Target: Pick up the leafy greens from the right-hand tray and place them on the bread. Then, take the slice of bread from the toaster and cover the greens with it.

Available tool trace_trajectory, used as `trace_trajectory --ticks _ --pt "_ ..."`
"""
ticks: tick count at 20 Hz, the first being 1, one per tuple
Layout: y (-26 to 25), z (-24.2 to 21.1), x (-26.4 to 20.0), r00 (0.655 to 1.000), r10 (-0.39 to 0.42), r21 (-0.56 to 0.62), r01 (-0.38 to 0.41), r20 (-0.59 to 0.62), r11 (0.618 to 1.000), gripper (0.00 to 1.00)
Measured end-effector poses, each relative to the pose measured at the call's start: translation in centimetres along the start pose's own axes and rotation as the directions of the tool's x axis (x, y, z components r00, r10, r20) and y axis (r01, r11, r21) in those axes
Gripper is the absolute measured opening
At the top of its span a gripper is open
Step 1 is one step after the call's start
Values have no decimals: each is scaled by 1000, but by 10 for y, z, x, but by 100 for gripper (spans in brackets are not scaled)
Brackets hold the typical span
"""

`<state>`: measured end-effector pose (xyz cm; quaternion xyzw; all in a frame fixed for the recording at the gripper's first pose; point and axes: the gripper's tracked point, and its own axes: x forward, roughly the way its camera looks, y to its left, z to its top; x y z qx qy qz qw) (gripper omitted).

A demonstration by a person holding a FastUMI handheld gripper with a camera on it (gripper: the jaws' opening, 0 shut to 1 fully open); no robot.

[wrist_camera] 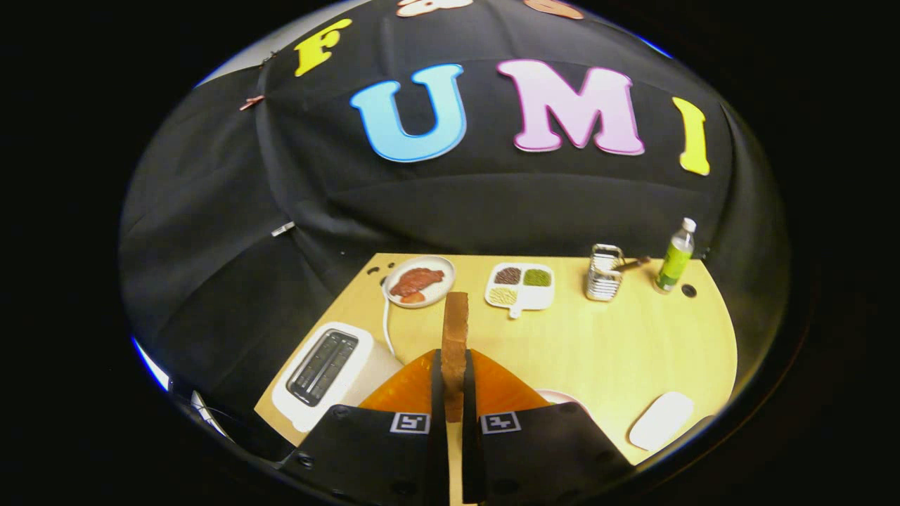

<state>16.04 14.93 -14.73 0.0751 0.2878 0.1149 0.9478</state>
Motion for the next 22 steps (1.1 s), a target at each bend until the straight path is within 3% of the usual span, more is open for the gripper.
trace_trajectory --ticks 5,10,19,22 --pt "-44 -48 2 997 -22 131 31 -70 991 12" --pt "-52 -99 11 988 1 235 35 -153 971 11" --pt "-95 -126 24 980 -51 272 104 -195 957 11" --pt "-115 -138 20 971 -100 260 157 -219 953 16"
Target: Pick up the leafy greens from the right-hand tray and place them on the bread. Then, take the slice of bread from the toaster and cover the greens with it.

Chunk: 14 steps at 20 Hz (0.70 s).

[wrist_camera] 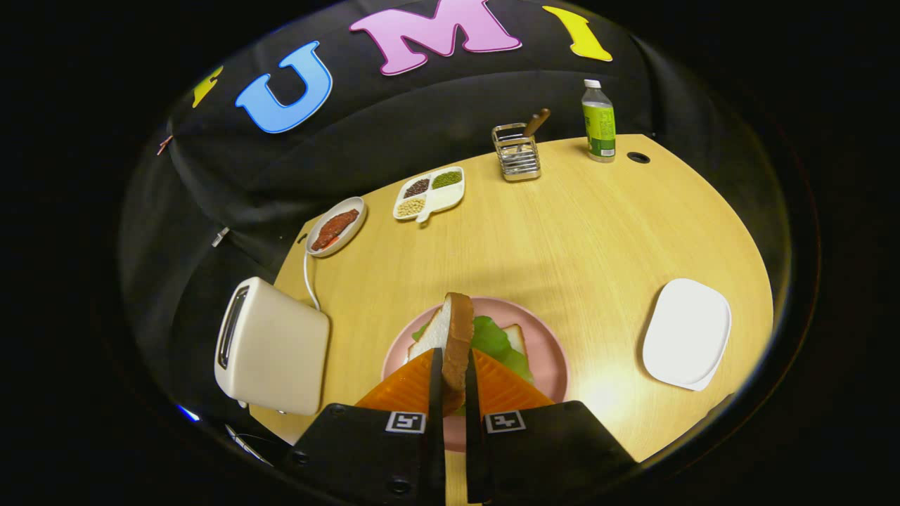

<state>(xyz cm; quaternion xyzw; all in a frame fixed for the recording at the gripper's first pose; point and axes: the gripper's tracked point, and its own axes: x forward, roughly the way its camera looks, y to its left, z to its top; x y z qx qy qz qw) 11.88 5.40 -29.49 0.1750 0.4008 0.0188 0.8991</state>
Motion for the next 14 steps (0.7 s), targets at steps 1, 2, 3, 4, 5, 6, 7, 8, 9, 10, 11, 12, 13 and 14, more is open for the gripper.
trace_trajectory --ticks 1,2,3,4,5,6,7,8,9,10,11,12,13,14 --pt "-8 -5 1 1000 -21 3 21 -9 1000 19" --pt "-13 -9 1 999 -34 11 34 -17 999 23" --pt "-20 -10 1 998 -54 18 54 -18 998 23" --pt "-26 -11 2 997 -73 22 74 -17 997 29" --pt "-32 -11 3 995 -94 16 94 -16 995 36" --pt "-35 -11 1 994 -109 4 109 -14 994 39" --pt "-38 -12 2 993 -118 -7 118 -15 993 43" --pt "-39 -14 1 992 -121 -14 121 -18 993 49" --pt "-42 -13 -1 992 -130 -21 129 -11 991 54" --pt "-43 -11 -5 990 -139 -29 139 -1 990 69" --pt "-46 -9 -8 989 -147 -31 148 11 989 84" --pt "-46 -6 -11 988 -150 -30 151 24 988 99" --pt "-45 -4 -14 989 -147 -30 148 31 989 99" --pt "-47 0 -20 988 -150 -28 151 40 988 99"
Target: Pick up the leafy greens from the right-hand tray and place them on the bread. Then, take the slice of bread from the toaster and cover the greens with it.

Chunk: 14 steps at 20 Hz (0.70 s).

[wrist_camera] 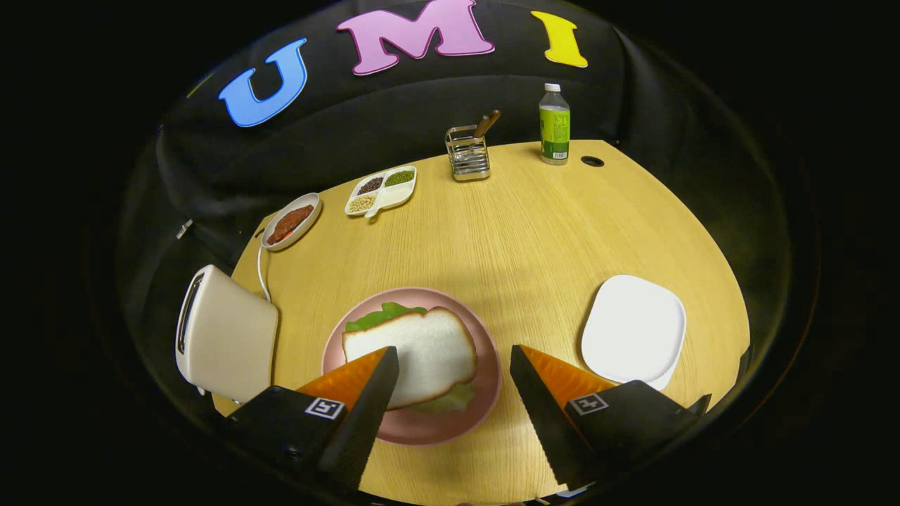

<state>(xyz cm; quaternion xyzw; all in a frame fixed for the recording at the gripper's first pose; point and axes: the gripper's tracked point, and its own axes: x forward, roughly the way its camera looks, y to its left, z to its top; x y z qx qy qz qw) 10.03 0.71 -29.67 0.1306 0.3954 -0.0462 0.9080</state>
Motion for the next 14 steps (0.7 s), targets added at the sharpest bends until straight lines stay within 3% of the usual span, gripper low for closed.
trace_trajectory --ticks 7,11,14 --pt "-24 72 -68 971 -41 -27 48 234 998 99" --pt "-36 114 -120 923 -55 -58 84 381 995 99" --pt "-39 144 -165 864 -62 -74 114 500 991 99"
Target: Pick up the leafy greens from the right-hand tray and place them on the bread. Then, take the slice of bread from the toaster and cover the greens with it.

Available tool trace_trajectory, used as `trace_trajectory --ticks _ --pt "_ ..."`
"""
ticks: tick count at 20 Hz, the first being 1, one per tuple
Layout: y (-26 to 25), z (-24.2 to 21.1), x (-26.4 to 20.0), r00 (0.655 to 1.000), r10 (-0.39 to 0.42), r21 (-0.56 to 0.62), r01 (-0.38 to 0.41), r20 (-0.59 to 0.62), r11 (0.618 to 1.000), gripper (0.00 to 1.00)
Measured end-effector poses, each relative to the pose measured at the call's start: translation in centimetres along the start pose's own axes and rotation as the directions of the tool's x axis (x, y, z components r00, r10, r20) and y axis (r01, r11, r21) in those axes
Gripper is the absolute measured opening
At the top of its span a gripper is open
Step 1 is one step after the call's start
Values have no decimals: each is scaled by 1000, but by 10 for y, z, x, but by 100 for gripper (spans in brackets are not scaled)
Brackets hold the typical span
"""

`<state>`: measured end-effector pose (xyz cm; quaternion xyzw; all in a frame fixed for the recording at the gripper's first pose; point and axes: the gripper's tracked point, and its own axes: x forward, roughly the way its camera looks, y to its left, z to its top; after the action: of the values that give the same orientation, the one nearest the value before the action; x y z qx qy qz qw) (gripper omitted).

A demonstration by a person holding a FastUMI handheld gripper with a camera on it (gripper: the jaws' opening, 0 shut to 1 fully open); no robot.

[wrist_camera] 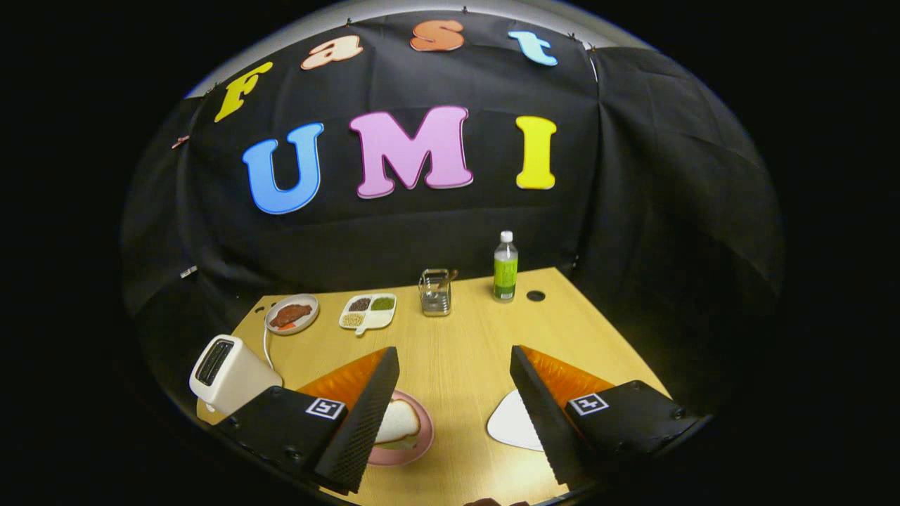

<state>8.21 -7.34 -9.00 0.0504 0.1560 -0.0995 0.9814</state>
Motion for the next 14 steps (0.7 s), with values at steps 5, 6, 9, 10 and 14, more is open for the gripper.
trace_trajectory --ticks 5,6,9,10,14 --pt "-5 61 -58 979 -7 -34 14 205 999 99" --pt "-7 65 -68 974 -10 -43 20 228 999 99" --pt "-23 55 -90 979 -35 -20 40 203 999 99" --pt "-29 52 -96 981 -41 9 40 191 999 99" --pt "-58 36 -102 984 -60 84 47 166 995 98"
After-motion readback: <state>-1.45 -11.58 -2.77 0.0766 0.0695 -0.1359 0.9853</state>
